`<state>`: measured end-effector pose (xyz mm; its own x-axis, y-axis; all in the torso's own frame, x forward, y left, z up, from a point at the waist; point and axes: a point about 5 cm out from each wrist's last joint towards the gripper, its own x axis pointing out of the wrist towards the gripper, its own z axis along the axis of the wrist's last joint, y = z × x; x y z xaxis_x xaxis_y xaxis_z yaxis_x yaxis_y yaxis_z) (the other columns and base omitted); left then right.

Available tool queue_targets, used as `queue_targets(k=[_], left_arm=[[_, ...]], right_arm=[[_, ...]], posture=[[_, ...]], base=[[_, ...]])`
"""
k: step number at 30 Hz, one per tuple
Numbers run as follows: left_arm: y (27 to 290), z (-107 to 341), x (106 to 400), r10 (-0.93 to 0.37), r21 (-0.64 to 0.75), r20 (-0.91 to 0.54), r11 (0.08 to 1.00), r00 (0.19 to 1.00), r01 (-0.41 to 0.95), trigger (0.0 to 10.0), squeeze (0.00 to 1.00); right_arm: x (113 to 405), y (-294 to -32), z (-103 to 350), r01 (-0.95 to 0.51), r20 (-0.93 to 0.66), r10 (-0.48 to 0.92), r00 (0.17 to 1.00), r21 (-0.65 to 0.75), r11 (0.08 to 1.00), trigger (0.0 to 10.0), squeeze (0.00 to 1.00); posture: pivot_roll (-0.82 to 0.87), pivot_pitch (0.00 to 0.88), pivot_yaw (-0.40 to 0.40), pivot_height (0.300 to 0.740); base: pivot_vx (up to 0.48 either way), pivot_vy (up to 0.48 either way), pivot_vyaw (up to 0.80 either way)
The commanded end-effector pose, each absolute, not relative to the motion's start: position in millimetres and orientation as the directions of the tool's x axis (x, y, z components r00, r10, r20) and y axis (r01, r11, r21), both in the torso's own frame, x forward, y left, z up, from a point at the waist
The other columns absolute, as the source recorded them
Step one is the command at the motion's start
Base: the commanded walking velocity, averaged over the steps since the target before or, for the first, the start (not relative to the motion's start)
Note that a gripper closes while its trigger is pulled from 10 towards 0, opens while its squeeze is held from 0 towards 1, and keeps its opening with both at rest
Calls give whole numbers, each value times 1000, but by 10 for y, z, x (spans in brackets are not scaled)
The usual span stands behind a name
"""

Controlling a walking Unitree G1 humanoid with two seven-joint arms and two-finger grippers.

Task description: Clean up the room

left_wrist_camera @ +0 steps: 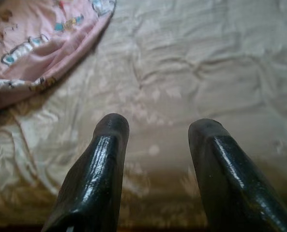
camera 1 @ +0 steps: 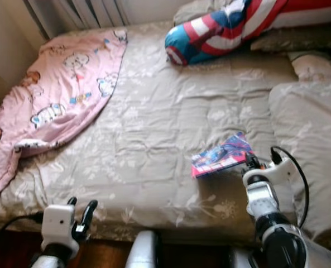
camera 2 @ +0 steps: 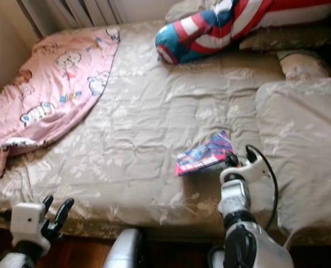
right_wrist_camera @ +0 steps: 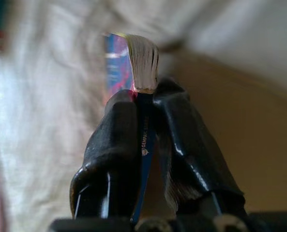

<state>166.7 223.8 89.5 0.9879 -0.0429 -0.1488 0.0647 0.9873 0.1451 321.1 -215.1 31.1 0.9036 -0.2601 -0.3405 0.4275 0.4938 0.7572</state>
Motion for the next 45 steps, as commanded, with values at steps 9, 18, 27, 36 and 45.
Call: queue_targets(k=[9,18,27,36,45], left_arm=[[2341,1005,1504,-35,173,-215,982,976,73,10000,0],[2323,1001,1450,-48,188,-244,977,968,96,10000,0],[2339,1044,1433,-48,198,-254,975,966,100,10000,0],[2322,1036,1432,-47,194,-258,976,965,100,10000,0],[2314,1016,1448,-46,192,-259,977,965,98,10000,0]], right_arm=[[2900,-2154,-37,594,-500,-327,802,726,347,10000,0],[2877,-2192,-47,613,-516,-376,770,762,209,10000,0],[2896,-2163,-33,591,-500,-375,781,786,183,10000,0],[2887,-2196,-32,593,-495,-378,782,778,207,10000,475],[2869,-2232,-39,602,-499,-383,777,766,224,10000,714]], posture=[[321,306,204,653],[321,308,208,653],[339,315,214,653],[333,319,208,653],[328,312,202,653]], base=[[0,0,0],[0,0,0],[0,0,0],[0,0,0],[0,0,0]])
